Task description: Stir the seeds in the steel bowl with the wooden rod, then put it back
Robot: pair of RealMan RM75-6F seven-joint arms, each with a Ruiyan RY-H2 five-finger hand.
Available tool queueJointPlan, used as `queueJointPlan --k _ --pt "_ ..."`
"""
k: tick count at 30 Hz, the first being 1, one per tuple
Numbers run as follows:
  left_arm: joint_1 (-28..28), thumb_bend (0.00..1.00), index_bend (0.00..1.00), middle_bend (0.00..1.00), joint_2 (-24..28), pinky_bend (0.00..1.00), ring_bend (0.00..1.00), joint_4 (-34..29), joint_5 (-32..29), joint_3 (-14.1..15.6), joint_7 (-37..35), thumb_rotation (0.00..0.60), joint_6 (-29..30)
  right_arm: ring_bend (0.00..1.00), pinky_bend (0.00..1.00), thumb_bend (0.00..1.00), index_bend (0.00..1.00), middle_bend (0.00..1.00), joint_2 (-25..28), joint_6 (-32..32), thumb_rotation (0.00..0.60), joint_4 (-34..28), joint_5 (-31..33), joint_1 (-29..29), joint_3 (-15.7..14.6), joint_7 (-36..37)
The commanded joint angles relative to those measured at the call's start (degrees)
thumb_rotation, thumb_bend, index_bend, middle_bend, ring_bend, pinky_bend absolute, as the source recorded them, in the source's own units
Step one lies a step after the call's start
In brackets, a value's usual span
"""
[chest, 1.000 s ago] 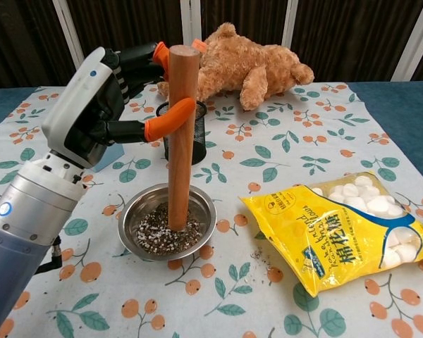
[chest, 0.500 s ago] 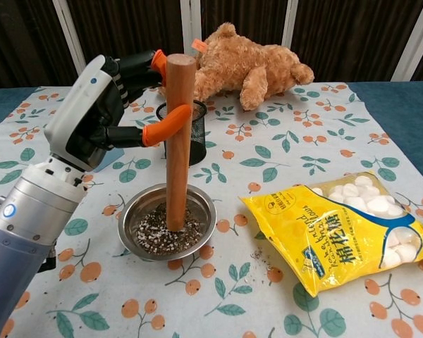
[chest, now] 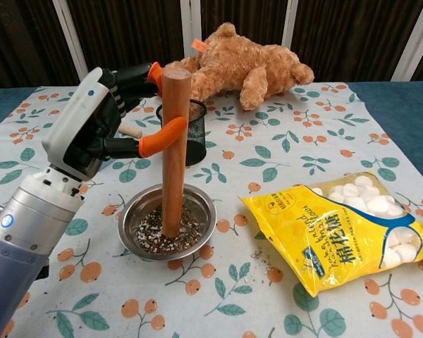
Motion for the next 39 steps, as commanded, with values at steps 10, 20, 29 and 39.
queueJointPlan --k 10,20,29,39 --pt "0.5 0.79 0.59 0.68 -0.3 0.22 0.27 1.1 -0.2 0.7 -0.5 0.600 0.3 0.00 0.00 0.42 0.00 0.00 -0.1 0.1 0.600 0.1 0.0 0.0 0.0 -0.1" --pt "-0.8 0.79 0.59 0.68 0.4 0.22 0.27 -1.2 -0.6 -0.8 -0.3 0.600 1.5 0.00 0.00 0.42 0.00 0.00 -0.2 0.2 0.600 0.1 -0.1 -0.1 -0.1 -0.1" --pt "-1.1 0.79 0.59 0.68 1.3 0.22 0.27 -3.5 -0.1 -0.5 1.2 0.600 1.6 0.00 0.00 0.42 0.00 0.00 -0.1 0.1 0.600 0.1 -0.2 -0.1 -0.1 0.0" --pt "0.1 0.79 0.59 0.68 -0.5 0.23 0.27 0.0 -0.5 1.1 0.1 0.600 -0.1 0.00 0.00 0.42 0.00 0.00 -0.1 -0.1 0.600 0.1 0.0 0.0 0.0 0.0"
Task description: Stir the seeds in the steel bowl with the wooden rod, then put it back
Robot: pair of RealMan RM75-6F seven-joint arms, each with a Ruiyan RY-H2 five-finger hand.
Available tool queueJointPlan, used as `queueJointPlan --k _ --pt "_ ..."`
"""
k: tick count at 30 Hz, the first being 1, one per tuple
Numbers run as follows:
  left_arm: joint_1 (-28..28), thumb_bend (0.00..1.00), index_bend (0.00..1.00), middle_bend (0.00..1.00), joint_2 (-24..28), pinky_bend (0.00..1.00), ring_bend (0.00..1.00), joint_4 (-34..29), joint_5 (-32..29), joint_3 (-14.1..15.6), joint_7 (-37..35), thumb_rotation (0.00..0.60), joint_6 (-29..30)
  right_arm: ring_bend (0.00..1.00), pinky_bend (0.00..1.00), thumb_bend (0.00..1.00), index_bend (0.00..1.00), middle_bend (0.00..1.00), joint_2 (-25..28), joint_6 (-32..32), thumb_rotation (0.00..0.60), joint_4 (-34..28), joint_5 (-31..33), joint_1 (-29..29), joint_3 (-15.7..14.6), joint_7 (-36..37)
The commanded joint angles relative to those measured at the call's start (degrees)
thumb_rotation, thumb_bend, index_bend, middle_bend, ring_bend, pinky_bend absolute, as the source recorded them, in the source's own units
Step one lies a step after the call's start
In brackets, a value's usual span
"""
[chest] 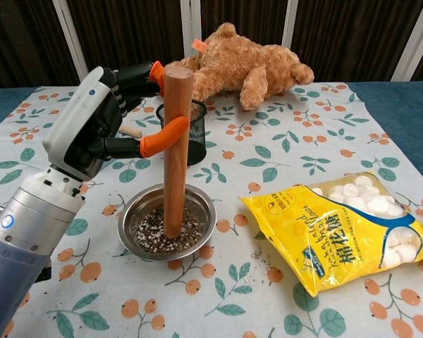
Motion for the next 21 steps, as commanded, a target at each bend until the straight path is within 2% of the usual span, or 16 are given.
queueJointPlan --k 1,13,21 --pt "0.4 0.79 0.59 0.68 -0.6 0.23 0.27 0.9 0.0 0.4 -0.5 0.600 -0.1 0.00 0.00 0.42 0.00 0.00 0.0 -0.1 0.600 0.0 0.1 0.1 0.0 0.0" --pt "1.0 0.79 0.59 0.68 -0.8 0.23 0.27 1.0 0.1 0.6 -0.4 0.600 1.2 0.00 0.00 0.42 0.00 0.00 0.1 0.0 0.600 -0.1 0.0 0.0 0.0 0.3" --pt "-2.0 0.79 0.59 0.68 2.3 0.23 0.27 -6.7 1.0 -2.9 4.4 0.600 4.0 0.00 0.00 0.42 0.00 0.00 0.2 0.0 0.600 0.0 -0.2 0.0 -0.1 0.6"
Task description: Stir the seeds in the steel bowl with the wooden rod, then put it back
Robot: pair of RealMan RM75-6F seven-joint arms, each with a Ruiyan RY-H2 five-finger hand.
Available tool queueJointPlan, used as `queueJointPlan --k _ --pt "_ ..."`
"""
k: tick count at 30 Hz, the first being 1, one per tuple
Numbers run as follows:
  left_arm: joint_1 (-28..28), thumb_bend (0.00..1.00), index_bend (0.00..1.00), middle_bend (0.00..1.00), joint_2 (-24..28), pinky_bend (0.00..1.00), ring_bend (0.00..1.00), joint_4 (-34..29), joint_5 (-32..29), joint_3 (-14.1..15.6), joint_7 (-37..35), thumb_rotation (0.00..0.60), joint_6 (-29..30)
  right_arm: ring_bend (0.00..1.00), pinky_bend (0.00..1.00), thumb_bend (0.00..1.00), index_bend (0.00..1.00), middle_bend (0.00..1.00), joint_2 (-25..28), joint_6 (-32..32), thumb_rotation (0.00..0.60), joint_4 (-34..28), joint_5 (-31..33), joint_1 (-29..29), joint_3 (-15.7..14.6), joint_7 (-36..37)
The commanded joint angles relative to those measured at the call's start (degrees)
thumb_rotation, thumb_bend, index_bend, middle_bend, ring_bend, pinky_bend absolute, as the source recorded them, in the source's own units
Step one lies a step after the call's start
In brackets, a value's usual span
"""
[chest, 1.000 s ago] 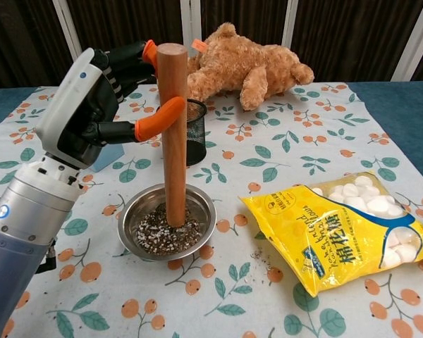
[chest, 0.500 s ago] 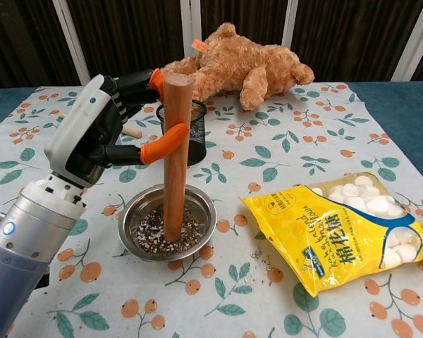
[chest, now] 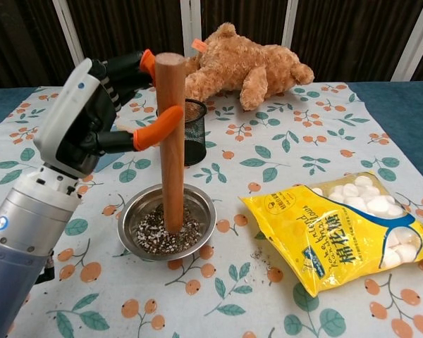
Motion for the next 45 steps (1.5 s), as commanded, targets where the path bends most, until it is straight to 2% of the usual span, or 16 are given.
queueJointPlan --k 1,9,20,28,36,41,45 --pt "-1.9 0.79 0.59 0.68 2.6 0.23 0.27 -5.0 1.1 -1.4 4.3 0.600 0.7 0.00 0.00 0.42 0.00 0.00 0.0 0.1 0.600 0.1 -0.1 -0.1 -0.1 0.1" --pt "-2.1 0.79 0.59 0.67 7.4 0.23 0.27 -12.4 2.8 -0.4 12.5 0.600 -0.5 0.00 0.00 0.42 0.00 0.00 0.2 0.1 0.600 0.0 -0.3 -0.1 -0.1 0.4" --pt "-1.3 0.79 0.59 0.67 11.9 0.22 0.27 -17.2 3.2 0.5 19.0 0.600 -2.9 0.00 0.00 0.42 0.00 0.00 0.4 0.0 0.600 0.0 -0.4 -0.2 -0.2 1.2" --pt "-1.0 0.80 0.60 0.68 23.9 0.23 0.27 -22.4 4.6 1.6 26.6 0.600 -6.1 0.00 0.00 0.41 0.00 0.00 0.5 -0.1 0.600 -0.2 -0.4 -0.2 -0.2 1.2" --pt "2.2 0.80 0.61 0.69 36.3 0.22 0.28 -24.6 5.9 7.2 33.0 0.600 -10.2 0.00 0.00 0.41 0.00 0.00 0.7 -0.2 0.600 -0.3 -0.4 -0.2 -0.3 1.3" --pt "5.0 0.80 0.61 0.70 39.1 0.22 0.29 -22.1 5.9 11.0 34.7 0.600 -12.3 0.00 0.00 0.42 0.00 0.00 0.7 -0.2 0.600 -0.4 -0.4 -0.2 -0.3 1.2" --pt "6.6 0.80 0.61 0.70 38.6 0.23 0.29 -19.0 6.4 13.0 34.9 0.600 -13.6 0.00 0.00 0.41 0.00 0.00 0.6 0.0 0.600 -0.4 -0.4 -0.3 -0.3 1.1"
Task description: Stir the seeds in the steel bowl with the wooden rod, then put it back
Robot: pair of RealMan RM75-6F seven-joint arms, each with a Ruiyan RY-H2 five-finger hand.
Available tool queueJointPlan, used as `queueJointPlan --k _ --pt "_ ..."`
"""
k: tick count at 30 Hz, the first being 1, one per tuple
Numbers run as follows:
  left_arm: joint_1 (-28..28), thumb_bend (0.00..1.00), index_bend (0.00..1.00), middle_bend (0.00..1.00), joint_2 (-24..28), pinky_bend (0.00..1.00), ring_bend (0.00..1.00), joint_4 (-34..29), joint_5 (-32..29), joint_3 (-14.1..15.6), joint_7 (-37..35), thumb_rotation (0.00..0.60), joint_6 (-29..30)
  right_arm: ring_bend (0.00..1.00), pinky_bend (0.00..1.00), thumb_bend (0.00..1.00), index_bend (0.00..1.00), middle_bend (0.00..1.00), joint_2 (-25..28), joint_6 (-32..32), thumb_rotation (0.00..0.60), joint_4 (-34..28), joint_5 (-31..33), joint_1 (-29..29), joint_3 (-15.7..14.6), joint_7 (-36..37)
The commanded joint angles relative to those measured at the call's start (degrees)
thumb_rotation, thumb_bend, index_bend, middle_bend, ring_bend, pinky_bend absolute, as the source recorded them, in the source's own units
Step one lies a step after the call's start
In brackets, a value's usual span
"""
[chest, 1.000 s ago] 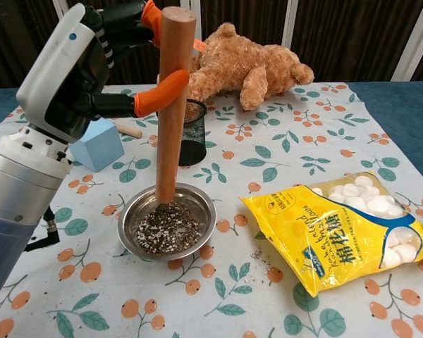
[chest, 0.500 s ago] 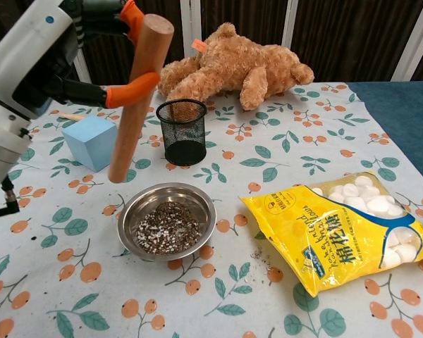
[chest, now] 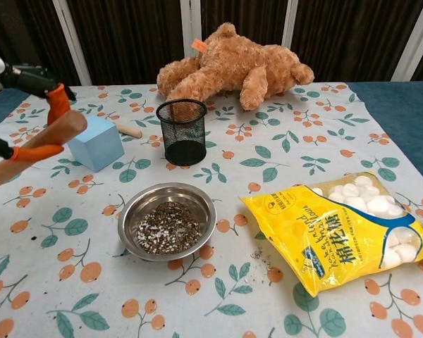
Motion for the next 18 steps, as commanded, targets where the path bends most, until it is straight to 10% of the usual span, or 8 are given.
queueJointPlan --k 1,18 --pt "1.2 0.80 0.61 0.70 -0.4 0.22 0.29 2.8 0.6 1.5 0.7 0.600 -1.4 0.00 0.00 0.41 0.00 0.00 0.0 0.0 0.600 0.0 0.0 0.0 0.0 0.0" --pt "1.6 0.78 0.61 0.69 -1.9 0.22 0.29 9.5 1.7 3.9 2.2 0.600 -6.7 0.00 0.00 0.42 0.00 0.00 0.1 -0.1 0.600 -0.1 0.0 0.0 0.1 0.2"
